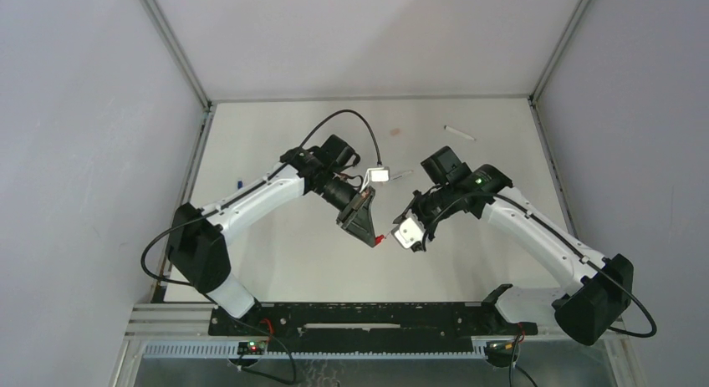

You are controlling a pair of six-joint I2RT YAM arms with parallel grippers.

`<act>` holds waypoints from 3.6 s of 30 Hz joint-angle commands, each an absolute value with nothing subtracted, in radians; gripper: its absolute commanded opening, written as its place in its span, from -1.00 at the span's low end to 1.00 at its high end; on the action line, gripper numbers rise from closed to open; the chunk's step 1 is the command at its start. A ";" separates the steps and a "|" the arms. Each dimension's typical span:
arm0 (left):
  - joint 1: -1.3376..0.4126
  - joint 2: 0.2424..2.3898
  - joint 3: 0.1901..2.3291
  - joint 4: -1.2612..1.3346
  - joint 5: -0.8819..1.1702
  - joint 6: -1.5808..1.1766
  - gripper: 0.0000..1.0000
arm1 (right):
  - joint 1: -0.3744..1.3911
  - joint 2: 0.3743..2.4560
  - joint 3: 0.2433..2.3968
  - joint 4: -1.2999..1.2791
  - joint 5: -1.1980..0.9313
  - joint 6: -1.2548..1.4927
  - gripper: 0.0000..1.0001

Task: Insert the pens into the pen caps
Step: Insert the pen cap onto the pen.

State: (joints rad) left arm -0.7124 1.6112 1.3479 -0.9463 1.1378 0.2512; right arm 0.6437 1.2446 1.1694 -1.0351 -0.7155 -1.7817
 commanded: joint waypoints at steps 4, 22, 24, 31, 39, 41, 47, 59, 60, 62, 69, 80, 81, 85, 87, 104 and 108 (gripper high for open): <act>-0.721 1.611 1.401 -0.943 1.169 0.239 -0.84 | 0.662 1.226 1.163 -1.018 -0.716 -1.751 -1.00; -0.723 1.621 1.381 -0.943 1.154 0.238 -0.85 | 0.639 1.206 1.164 -1.014 -0.696 -1.726 -1.00; -0.723 1.621 1.382 -0.943 1.152 0.237 -0.85 | 0.642 1.204 1.164 -1.015 -0.700 -1.725 -1.00; -0.723 1.624 1.385 -0.943 1.149 0.233 -0.85 | 0.647 1.201 1.171 -1.019 -0.712 -1.717 -1.00; -0.725 1.632 1.398 -0.943 1.147 0.223 -0.85 | 0.660 1.205 1.170 -1.022 -0.715 -1.717 -1.00; -0.725 1.632 1.399 -0.943 1.150 0.224 -0.85 | 0.664 1.207 1.171 -1.021 -0.713 -1.717 -1.00; -0.724 1.632 1.401 -0.943 1.154 0.224 -0.85 | 0.678 1.215 1.170 -1.019 -0.712 -1.714 -1.00; -0.724 1.626 1.391 -0.944 1.176 0.236 -0.85 | 0.693 1.227 1.169 -0.992 -0.682 -1.686 -1.00; -0.725 1.625 1.388 -0.943 1.177 0.238 -0.85 | 0.693 1.227 1.169 -0.992 -0.681 -1.683 -1.00; -0.725 1.626 1.388 -0.943 1.179 0.239 -0.85 | 0.693 1.227 1.170 -0.991 -0.684 -1.674 -1.00; -0.725 1.621 1.381 -0.943 1.184 0.244 -0.86 | 0.693 1.229 1.170 -0.984 -0.682 -1.657 -1.00; -0.725 1.623 1.373 -0.943 1.187 0.248 -0.87 | 0.692 1.223 1.169 -1.004 -0.683 -1.664 -1.00; -0.725 1.622 1.374 -0.943 1.188 0.248 -0.87 | 0.692 1.221 1.169 -1.005 -0.683 -1.664 -1.00; -0.724 1.620 1.372 -0.943 1.188 0.250 -0.87 | 0.686 1.219 1.169 -1.008 -0.683 -1.661 -1.00; -0.725 1.621 1.371 -0.943 1.187 0.248 -0.87 | 0.681 1.218 1.169 -1.007 -0.683 -1.660 -1.00; -0.725 1.621 1.367 -0.942 1.189 0.246 -0.87 | 0.668 1.211 1.167 -0.998 -0.681 -1.652 -1.00; -0.724 1.627 1.371 -0.939 1.192 0.238 -0.88 | 0.672 1.207 1.167 -1.010 -0.688 -1.660 -1.00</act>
